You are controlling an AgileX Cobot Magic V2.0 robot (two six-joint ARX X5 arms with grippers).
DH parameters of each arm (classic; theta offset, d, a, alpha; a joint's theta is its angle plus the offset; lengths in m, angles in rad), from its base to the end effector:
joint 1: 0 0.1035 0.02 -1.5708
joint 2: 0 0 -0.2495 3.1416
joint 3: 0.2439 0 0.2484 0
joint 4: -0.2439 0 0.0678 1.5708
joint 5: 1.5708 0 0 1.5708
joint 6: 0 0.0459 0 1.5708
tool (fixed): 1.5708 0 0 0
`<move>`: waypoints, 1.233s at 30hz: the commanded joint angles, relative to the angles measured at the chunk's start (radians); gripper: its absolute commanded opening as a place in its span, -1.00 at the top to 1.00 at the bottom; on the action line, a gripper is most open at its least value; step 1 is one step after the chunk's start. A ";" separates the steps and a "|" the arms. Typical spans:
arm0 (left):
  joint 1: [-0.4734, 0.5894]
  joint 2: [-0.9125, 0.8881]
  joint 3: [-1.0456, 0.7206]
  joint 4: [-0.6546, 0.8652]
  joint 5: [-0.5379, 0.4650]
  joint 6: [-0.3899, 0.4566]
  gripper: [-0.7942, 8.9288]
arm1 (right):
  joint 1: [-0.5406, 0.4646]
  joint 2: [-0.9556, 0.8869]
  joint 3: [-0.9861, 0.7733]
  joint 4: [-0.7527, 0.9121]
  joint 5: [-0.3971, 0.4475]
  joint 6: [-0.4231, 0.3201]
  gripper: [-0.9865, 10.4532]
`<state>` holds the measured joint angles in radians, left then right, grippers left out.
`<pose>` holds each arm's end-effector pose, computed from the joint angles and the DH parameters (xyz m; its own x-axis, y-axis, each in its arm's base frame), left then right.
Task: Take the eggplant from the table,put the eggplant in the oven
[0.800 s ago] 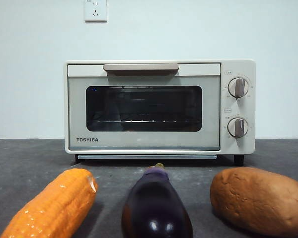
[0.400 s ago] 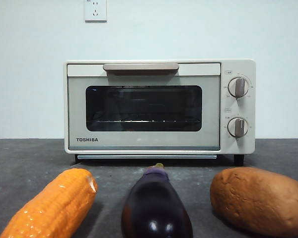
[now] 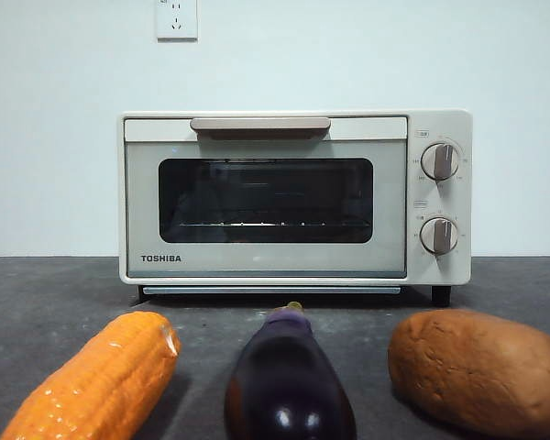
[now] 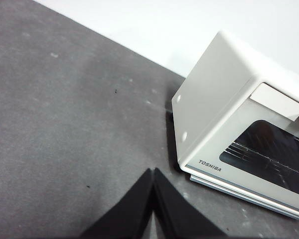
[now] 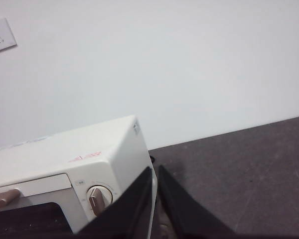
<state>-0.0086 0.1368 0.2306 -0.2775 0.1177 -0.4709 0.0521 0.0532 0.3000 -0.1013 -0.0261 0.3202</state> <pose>0.1186 -0.0064 0.1991 0.9753 -0.1258 -0.1814 0.0276 0.8848 -0.4652 0.1022 0.0065 0.2503 0.9864 0.0776 0.1449 -0.1195 0.9439 0.3078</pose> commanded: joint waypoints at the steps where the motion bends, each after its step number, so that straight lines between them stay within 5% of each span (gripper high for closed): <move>1: 0.002 0.058 0.063 0.000 0.031 0.004 0.82 | 0.000 0.045 0.076 -0.059 -0.001 0.013 0.82; 7: 0.002 0.228 0.194 0.000 0.125 0.023 0.82 | 0.000 0.172 0.236 -0.237 -0.018 0.008 0.82; 15: 0.000 0.456 0.399 -0.084 0.243 0.114 0.82 | 0.003 0.364 0.413 -0.448 -0.203 -0.048 0.82; 21: -0.031 0.584 0.514 -0.144 0.306 0.157 0.82 | 0.006 0.495 0.487 -0.562 -0.486 -0.055 0.73; 26: -0.090 0.642 0.549 -0.145 0.312 0.167 0.82 | 0.031 0.591 0.487 -0.616 -0.730 -0.013 0.34; 30: -0.138 0.663 0.551 -0.143 0.312 0.169 0.82 | 0.094 0.648 0.487 -0.619 -0.769 0.011 0.12; 37: -0.204 0.670 0.551 -0.144 0.311 0.169 0.82 | 0.246 0.717 0.487 -0.481 -0.767 0.140 0.10</move>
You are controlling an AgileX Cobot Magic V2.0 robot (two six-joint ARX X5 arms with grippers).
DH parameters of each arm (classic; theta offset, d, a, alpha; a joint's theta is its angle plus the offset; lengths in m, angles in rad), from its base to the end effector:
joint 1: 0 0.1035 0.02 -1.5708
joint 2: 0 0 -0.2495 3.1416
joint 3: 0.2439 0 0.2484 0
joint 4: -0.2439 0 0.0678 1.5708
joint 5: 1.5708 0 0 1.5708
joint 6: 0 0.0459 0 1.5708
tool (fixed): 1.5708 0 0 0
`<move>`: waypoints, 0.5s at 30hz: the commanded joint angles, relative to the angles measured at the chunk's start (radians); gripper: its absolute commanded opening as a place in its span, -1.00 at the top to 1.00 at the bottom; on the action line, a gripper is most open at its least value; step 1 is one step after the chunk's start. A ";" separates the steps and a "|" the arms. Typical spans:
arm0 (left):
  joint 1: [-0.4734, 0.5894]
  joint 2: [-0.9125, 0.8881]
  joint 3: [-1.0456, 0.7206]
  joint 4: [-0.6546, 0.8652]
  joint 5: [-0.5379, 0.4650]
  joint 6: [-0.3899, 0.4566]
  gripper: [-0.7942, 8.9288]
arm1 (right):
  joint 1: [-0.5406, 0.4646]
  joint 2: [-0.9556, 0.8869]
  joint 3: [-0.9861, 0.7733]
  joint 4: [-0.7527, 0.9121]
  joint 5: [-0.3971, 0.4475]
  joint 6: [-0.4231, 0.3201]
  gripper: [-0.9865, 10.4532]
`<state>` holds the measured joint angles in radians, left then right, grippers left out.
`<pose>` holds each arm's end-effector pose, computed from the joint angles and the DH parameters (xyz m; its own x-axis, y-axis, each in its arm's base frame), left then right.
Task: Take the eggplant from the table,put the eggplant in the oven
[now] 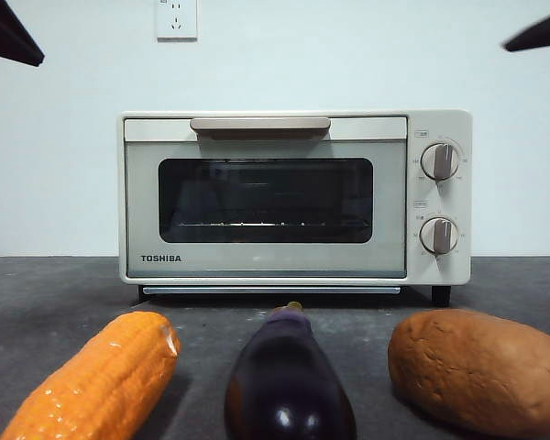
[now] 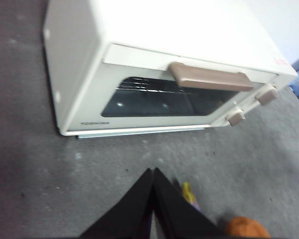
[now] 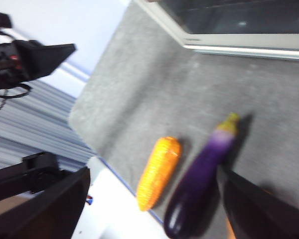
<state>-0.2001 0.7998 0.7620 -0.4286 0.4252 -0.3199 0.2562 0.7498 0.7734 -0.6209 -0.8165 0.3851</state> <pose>0.1797 -0.0558 0.2840 0.7154 -0.5660 -0.4096 0.3761 0.8061 -0.4570 0.1454 0.0727 0.2834 0.3631 0.8484 -0.3851 -0.4967 0.5259 0.6905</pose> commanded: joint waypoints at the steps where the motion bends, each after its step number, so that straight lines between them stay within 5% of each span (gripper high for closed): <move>1: -0.020 0.007 0.020 0.007 0.003 0.018 0.82 | 0.071 0.031 0.014 0.054 0.055 0.094 0.10; 10: -0.063 0.007 0.020 0.007 0.001 0.017 0.82 | 0.426 0.180 0.020 0.078 0.516 0.183 0.10; 15: -0.074 0.007 0.020 0.006 0.001 0.017 0.82 | 0.555 0.308 0.071 0.066 0.642 0.226 0.10</move>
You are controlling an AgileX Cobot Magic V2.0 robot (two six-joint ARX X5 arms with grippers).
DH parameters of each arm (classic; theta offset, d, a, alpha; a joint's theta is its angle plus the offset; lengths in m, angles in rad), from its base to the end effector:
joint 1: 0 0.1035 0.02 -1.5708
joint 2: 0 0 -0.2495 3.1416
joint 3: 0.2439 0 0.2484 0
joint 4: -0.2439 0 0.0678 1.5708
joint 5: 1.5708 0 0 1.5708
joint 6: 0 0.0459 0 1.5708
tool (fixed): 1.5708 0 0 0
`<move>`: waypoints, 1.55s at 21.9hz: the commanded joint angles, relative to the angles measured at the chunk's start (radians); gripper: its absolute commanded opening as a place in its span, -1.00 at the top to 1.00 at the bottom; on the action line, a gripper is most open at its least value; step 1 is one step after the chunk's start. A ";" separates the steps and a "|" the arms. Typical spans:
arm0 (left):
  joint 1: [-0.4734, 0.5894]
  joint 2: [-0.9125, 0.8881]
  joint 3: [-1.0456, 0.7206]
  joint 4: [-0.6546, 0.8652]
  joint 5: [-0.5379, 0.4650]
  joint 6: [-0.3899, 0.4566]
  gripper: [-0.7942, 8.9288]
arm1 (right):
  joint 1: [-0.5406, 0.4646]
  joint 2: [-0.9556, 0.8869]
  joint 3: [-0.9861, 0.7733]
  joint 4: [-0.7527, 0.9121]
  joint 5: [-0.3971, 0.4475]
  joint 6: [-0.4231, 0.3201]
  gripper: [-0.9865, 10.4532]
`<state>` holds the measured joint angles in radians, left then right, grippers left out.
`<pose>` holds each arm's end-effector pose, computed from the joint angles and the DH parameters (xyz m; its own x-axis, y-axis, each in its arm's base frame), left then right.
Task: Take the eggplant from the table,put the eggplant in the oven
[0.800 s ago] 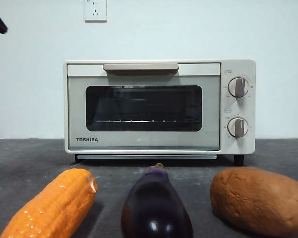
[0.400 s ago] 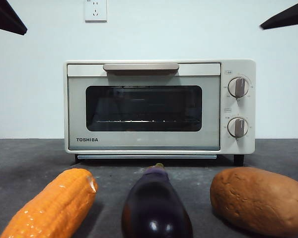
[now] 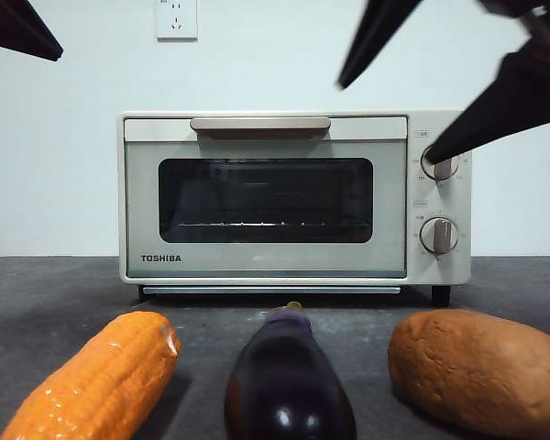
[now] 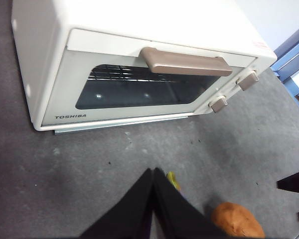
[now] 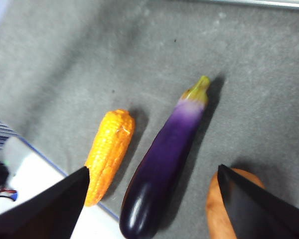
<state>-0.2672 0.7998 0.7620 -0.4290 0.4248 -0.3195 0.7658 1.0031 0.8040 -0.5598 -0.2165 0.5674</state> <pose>0.1755 -0.0677 0.2839 0.6760 -0.6123 -0.4100 0.4291 0.7794 -0.4566 0.1487 0.1566 0.2475 0.3619 0.6460 -0.6721 -0.3990 0.7589 0.5146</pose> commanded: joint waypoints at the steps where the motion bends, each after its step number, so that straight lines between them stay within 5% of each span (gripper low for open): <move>1: -0.010 0.007 0.020 0.007 0.002 0.017 0.82 | 0.067 0.087 0.056 -0.006 0.065 0.055 0.10; 8: -0.023 0.007 0.020 0.003 0.002 0.017 0.82 | 0.196 0.429 0.237 -0.126 0.188 0.108 0.10; 19: -0.023 0.007 0.020 0.002 0.002 0.043 0.82 | 0.229 0.725 0.292 -0.070 0.216 0.133 0.15; 27: -0.023 0.007 0.020 0.003 0.002 0.058 0.82 | 0.234 0.735 0.338 -0.107 0.217 0.166 0.55; 32: -0.026 0.020 0.032 0.005 0.002 0.057 0.82 | 0.237 0.698 0.510 -0.402 0.235 0.011 0.55; 34: -0.040 0.053 0.062 0.007 -0.016 0.057 0.82 | 0.259 0.645 0.555 -0.533 0.337 -0.066 0.55</move>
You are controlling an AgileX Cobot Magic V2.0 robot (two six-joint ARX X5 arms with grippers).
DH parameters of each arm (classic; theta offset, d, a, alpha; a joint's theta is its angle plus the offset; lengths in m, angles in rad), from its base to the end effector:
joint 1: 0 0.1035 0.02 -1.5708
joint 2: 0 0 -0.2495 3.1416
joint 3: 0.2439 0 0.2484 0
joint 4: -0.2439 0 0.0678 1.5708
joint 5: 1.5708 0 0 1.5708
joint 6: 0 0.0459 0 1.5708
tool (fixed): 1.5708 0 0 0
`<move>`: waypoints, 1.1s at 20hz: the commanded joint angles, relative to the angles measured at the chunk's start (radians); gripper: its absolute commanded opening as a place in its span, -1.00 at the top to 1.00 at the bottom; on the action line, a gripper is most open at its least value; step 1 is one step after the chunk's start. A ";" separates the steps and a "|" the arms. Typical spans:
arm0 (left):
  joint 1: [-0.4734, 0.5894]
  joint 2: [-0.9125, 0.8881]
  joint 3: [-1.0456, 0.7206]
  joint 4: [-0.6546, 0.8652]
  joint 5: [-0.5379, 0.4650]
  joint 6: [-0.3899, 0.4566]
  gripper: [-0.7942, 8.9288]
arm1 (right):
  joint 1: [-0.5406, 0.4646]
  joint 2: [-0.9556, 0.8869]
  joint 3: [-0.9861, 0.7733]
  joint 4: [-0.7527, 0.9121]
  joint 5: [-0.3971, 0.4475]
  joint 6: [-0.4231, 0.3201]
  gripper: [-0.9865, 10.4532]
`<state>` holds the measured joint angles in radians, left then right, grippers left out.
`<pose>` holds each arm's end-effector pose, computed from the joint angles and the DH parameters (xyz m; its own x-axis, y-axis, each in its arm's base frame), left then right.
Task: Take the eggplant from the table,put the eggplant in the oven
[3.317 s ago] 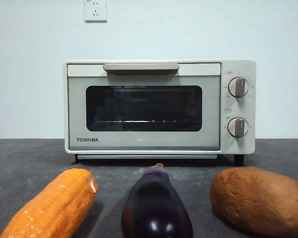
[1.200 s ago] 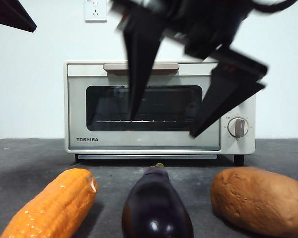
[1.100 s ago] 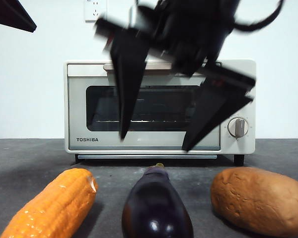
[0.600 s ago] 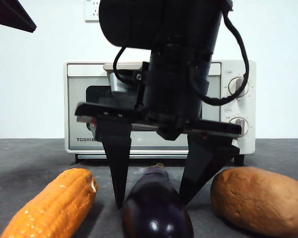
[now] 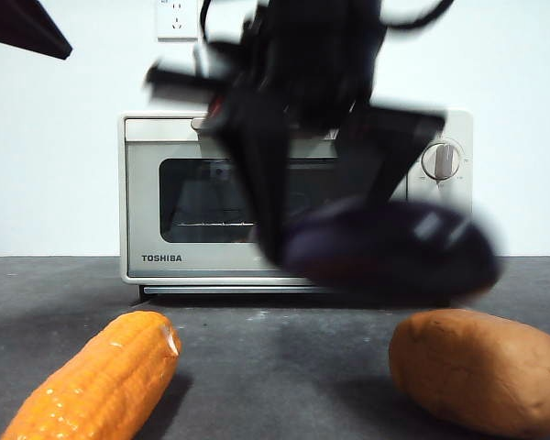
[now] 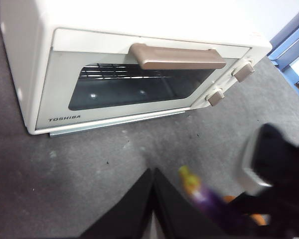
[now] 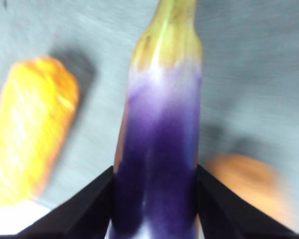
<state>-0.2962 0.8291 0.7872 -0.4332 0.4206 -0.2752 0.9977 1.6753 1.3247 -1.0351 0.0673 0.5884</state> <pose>0.1785 -0.0741 0.2871 0.6572 -0.6275 -0.4176 0.4717 0.7745 -0.4214 0.1728 0.2621 0.2135 0.1561 0.1178 -0.9807 -0.3959 0.9171 0.0472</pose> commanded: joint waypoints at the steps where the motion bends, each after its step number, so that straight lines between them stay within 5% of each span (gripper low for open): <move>1: -0.020 0.042 0.053 0.011 -0.024 0.013 0.82 | 0.037 -0.056 0.037 -0.107 0.114 -0.124 0.55; 8: -0.130 0.260 0.234 0.015 -0.048 0.035 0.82 | 0.076 -0.284 0.037 -0.332 0.487 -0.175 0.55; 17: -0.272 0.607 0.559 -0.039 -0.159 0.146 0.82 | 0.076 -0.625 0.037 -0.374 0.504 -0.175 0.55; 22: -0.302 0.746 0.658 -0.074 -0.298 0.222 0.82 | 0.076 -0.780 0.035 -0.375 0.407 -0.170 0.55</move>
<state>-0.5877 1.5570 1.4166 -0.5148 0.1295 -0.0864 1.0603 0.8890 1.3426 -1.3422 0.4725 0.4183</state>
